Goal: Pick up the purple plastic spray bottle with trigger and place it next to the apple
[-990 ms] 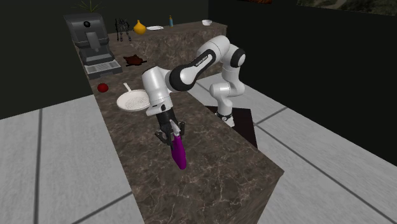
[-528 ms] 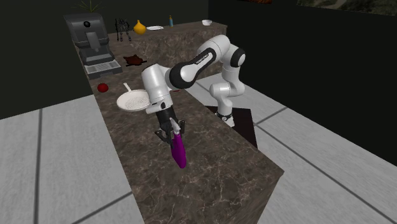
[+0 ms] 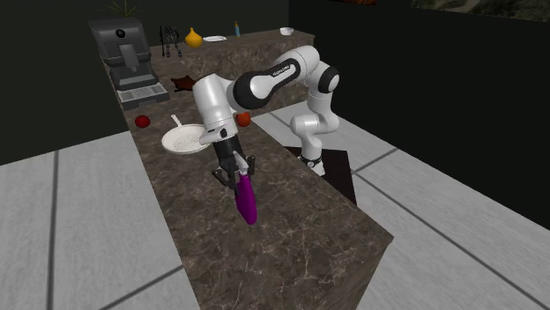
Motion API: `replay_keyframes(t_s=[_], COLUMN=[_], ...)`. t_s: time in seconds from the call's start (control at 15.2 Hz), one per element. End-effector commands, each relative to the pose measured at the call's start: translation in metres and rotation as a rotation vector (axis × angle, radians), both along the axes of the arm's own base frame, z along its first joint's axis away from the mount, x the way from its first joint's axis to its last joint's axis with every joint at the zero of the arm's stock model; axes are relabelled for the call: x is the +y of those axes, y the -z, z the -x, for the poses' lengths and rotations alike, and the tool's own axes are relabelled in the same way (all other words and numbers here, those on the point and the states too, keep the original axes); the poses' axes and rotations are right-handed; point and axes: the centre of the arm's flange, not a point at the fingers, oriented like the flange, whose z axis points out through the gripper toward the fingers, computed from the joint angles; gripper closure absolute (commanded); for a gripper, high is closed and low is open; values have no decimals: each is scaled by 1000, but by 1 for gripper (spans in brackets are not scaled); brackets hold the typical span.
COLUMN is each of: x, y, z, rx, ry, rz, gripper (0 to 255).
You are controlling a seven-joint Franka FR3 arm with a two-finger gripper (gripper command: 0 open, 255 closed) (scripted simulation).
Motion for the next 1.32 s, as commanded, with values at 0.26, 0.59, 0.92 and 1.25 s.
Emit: replay_keyframes(t_s=[0.26, 0.59, 0.92, 1.25], x=[1, 1, 1, 1], y=[-31, -58, -84, -111], z=[0, 0, 0, 0], rx=[0, 0, 0, 0], ry=[0, 0, 0, 0], rz=[0, 0, 0, 0], gripper=[255, 255, 255, 255])
